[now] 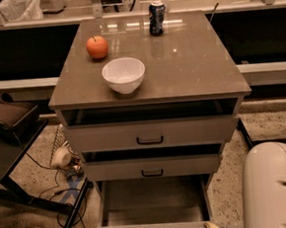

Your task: Close bottom drawer

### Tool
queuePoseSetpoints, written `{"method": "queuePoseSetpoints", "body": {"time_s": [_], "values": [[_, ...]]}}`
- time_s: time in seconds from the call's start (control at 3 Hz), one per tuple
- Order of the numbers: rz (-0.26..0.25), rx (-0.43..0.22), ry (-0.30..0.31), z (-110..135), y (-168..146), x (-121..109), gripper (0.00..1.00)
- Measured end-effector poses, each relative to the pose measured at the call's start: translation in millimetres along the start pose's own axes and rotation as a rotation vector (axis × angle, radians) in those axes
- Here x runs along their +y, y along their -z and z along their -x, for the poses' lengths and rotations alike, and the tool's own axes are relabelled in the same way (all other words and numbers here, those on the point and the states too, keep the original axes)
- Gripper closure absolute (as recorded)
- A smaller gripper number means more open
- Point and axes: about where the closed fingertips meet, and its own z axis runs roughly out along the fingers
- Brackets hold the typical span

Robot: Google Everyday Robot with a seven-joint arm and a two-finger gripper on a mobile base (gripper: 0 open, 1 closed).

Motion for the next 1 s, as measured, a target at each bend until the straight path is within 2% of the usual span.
{"method": "queuePoseSetpoints", "body": {"time_s": [0.33,0.67,1.0], "values": [[0.000,-0.001,0.000,0.3,0.8,-0.1,0.95],[-0.001,-0.001,0.000,0.4,1.2,-0.1,1.00],[-0.001,-0.002,0.000,0.5,1.3,-0.1,1.00]]}}
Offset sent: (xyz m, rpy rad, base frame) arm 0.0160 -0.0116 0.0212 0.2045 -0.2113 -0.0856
